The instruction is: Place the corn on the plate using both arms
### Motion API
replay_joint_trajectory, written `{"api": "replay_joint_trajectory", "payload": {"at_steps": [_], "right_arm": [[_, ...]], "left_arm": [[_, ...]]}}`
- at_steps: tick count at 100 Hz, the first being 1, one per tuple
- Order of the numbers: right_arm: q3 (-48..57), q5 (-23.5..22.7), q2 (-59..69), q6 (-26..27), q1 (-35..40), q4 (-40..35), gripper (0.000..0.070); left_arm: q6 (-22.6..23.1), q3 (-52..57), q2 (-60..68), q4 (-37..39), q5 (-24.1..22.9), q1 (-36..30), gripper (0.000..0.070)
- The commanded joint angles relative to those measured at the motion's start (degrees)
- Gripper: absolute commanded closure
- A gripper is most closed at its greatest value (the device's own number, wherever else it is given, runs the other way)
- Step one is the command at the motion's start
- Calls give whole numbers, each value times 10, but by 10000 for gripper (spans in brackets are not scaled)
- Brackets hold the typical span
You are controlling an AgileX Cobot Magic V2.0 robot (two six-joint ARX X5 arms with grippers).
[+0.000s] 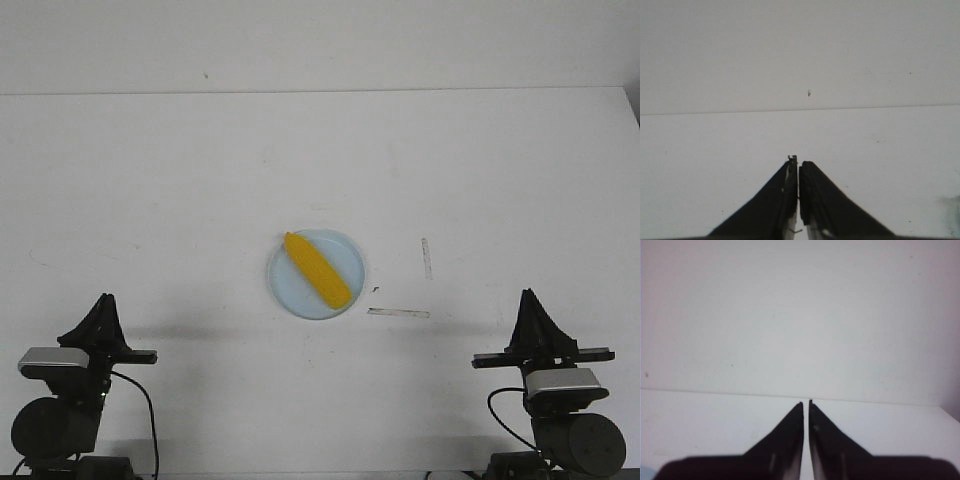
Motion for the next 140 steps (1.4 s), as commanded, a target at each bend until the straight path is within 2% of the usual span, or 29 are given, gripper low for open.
{"api": "replay_joint_trajectory", "payload": {"at_steps": [1,82,108,140], "right_arm": [[1,0,-1,5,0,7,685],[1,0,-1,5,0,7,684],[1,0,-1,5,0,7,685],[1,0,-1,5,0,7,684]], "left_arm": [[8,1,2,7,-1,0,686],[8,-3,1,9,-1,0,687],[14,-72,-9,68,-1,0,687],[14,-132,-43,66,1,0,687]]}}
